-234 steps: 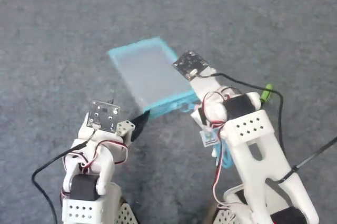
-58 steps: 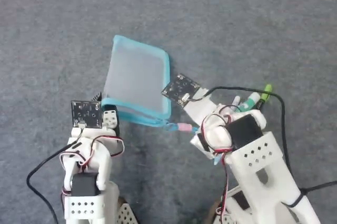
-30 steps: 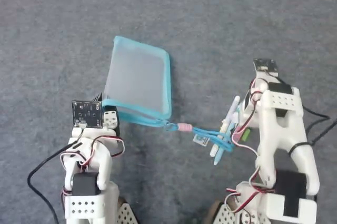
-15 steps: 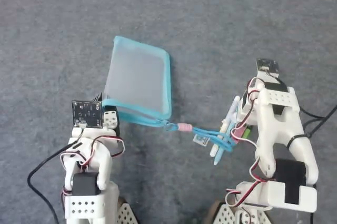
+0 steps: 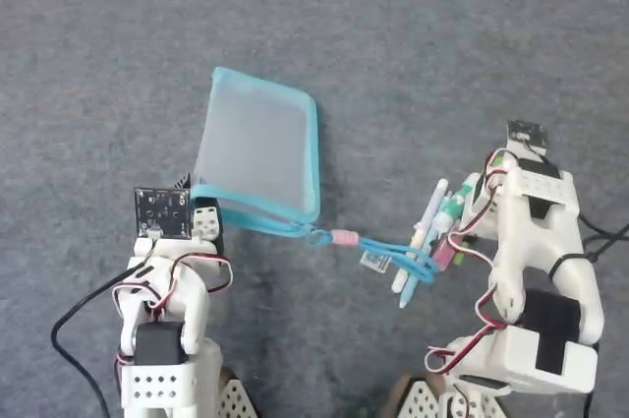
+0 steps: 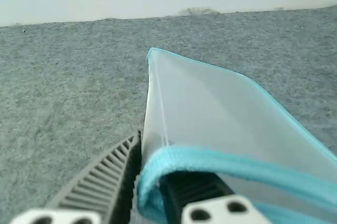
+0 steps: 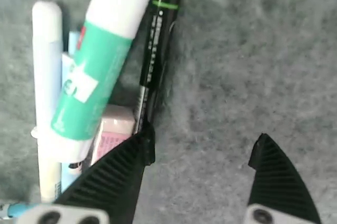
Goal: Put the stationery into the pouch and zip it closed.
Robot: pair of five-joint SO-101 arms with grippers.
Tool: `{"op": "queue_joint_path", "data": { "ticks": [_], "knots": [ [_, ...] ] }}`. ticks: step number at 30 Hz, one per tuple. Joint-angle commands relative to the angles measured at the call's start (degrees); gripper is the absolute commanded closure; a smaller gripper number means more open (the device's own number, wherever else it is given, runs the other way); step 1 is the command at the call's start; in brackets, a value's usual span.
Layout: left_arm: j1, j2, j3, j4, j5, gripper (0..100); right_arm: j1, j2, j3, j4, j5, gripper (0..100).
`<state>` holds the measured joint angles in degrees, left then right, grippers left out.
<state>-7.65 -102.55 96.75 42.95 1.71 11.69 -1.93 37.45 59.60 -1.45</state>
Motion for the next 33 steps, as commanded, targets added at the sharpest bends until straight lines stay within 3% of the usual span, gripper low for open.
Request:
{"op": "queue_joint_path", "data": {
  "ticks": [1, 6, 14, 21, 28, 33],
  "knots": [
    [-0.4, 0.1, -1.0, -2.3, 0.6, 99, -3.2, -0.2, -0.5, -2.1, -0.3, 70.9],
    [-0.4, 0.1, -1.0, -2.3, 0.6, 99, -7.3, -0.3, -0.6, -2.2, -0.5, 70.9],
    [-0.4, 0.1, -1.0, -2.4, 0.6, 99, -7.9, -0.2, -0.8, -2.3, -0.6, 71.2],
    [-0.4, 0.1, -1.0, -2.3, 0.6, 99, -7.6, 3.6, -1.0, -3.6, -0.4, 83.4],
    [-0.4, 0.1, -1.0, -2.2, 0.6, 99, -7.3, 8.2, -4.9, -1.0, -0.5, 76.5],
    [-0.4, 0.1, -1.0, -2.2, 0.6, 99, -6.8, 8.0, -5.3, -1.5, -0.6, 87.2]
  ]
}}
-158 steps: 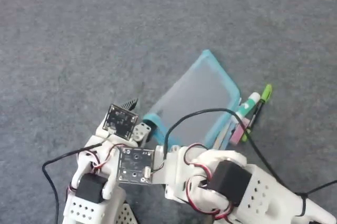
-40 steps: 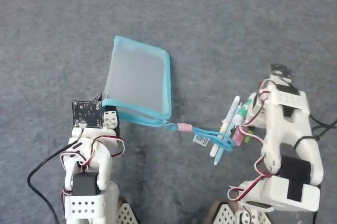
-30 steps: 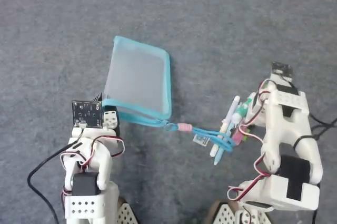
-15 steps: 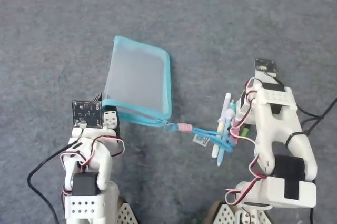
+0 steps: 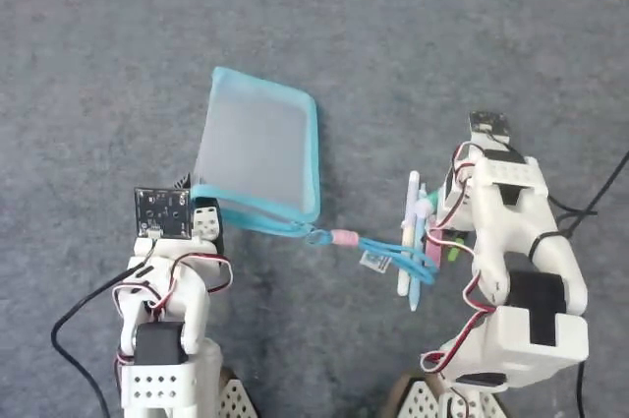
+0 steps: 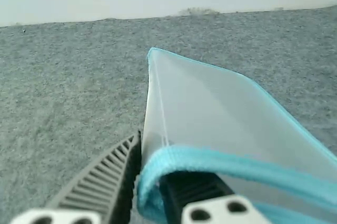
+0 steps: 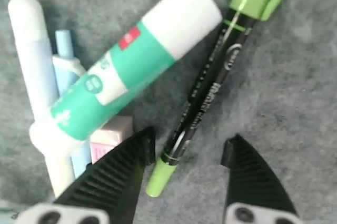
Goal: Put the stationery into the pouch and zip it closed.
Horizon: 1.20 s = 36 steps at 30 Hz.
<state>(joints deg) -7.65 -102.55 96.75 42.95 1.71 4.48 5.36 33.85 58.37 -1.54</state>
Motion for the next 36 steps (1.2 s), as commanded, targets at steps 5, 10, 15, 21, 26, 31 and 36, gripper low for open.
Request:
{"op": "queue_joint_path", "data": {
  "ticks": [5, 10, 15, 21, 26, 31, 36],
  "knots": [
    [-0.4, 0.1, -1.0, -2.2, 0.6, 99, 2.8, -2.2, -1.7, -0.1, -0.2, 99.6],
    [1.8, 0.2, -0.1, -2.3, 0.6, 99, 4.5, -6.6, -1.2, 2.0, 0.9, 99.2],
    [8.3, 0.4, -0.1, -0.8, 1.0, 99, 4.4, -13.8, -1.2, 7.3, 8.8, 99.3],
    [11.0, 0.4, -0.1, -0.2, 1.0, 99, 3.6, -25.8, -1.2, 12.7, 14.2, 99.3],
    [10.9, 0.4, -0.1, -0.3, 1.0, 99, 1.4, -36.2, -1.2, 17.4, 15.4, 99.3],
    [10.9, 0.4, -0.1, -0.4, 1.0, 99, -1.5, -41.9, -1.1, 20.2, 14.6, 99.3],
    [10.9, 0.4, -0.1, -0.3, 1.0, 99, -2.2, -39.3, 3.2, 14.3, 5.6, 92.9]
  ]
}}
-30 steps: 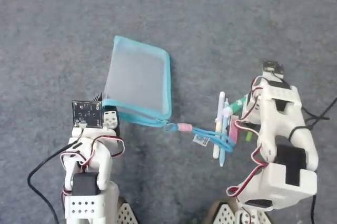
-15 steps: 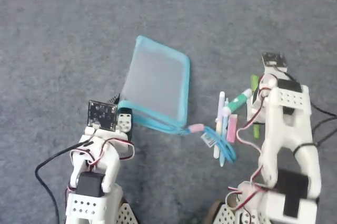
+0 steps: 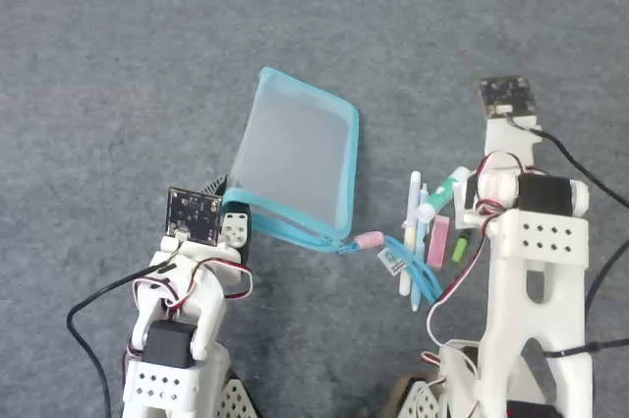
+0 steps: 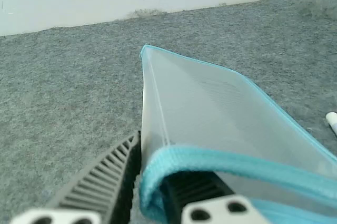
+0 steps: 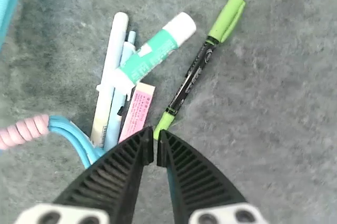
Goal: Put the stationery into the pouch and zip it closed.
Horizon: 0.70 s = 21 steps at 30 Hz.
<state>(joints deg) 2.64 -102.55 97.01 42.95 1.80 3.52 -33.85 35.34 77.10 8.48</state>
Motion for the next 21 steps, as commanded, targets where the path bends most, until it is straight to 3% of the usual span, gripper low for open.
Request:
{"op": "queue_joint_path", "data": {
  "ticks": [1, 6, 12, 21],
  "knots": [
    [0.6, 0.4, -0.4, -0.3, 0.8, 99, -1.5, 1.6, 2.8, -7.3, -5.6, 88.9],
    [0.2, 0.4, -0.3, 0.1, 0.7, 99, -1.5, 15.1, 3.4, -13.8, -13.1, 77.3],
    [0.3, 0.3, -0.3, 0.4, 0.6, 99, -1.5, 25.7, 3.4, -19.5, -16.9, 82.0],
    [0.3, 0.3, -0.3, 0.4, 0.6, 99, -1.4, 27.0, 4.8, -19.6, -17.1, 91.8]
  ]
}}
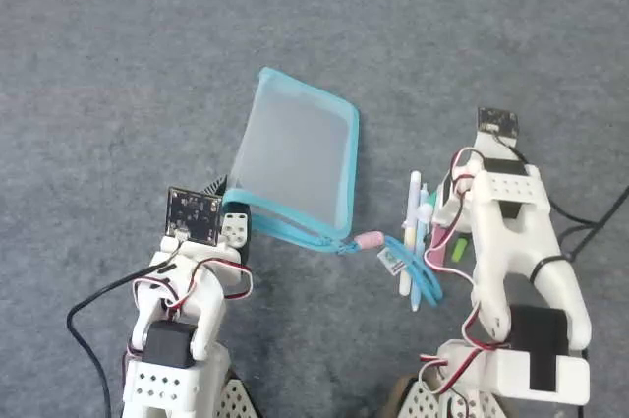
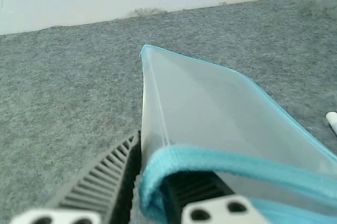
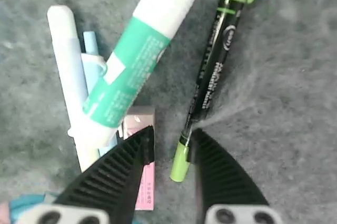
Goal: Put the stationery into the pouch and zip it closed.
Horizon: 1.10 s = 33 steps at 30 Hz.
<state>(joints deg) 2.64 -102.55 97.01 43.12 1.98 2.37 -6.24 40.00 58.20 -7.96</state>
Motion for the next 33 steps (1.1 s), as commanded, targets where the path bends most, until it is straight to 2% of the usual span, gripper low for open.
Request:
{"op": "queue_joint_path", "data": {
  "ticks": [1, 6, 13, 19, 31, 33],
  "knots": [
    [0.3, 0.3, -0.3, 0.2, 0.4, 99, -0.2, -0.6, 0.8, -0.9, -0.7, 91.7],
    [0.3, 0.2, -0.3, 0.2, 0.4, 99, 0.0, -0.6, 1.7, -1.2, -0.5, 91.7],
    [0.5, 0.2, -0.3, 0.1, 0.4, 99, 4.7, -1.9, -0.1, 1.7, -0.3, 91.2],
    [0.4, 0.2, -0.3, 0.1, 0.4, 99, 4.6, -3.8, -1.5, 3.5, -0.7, 82.6],
    [0.2, 0.2, -0.3, 0.4, 0.4, 99, 4.5, 7.2, -3.2, -0.1, -0.7, 82.7],
    [0.2, 0.2, -0.3, 0.4, 0.4, 99, 4.5, 7.1, -3.7, 0.0, -0.6, 86.1]
  ]
}}
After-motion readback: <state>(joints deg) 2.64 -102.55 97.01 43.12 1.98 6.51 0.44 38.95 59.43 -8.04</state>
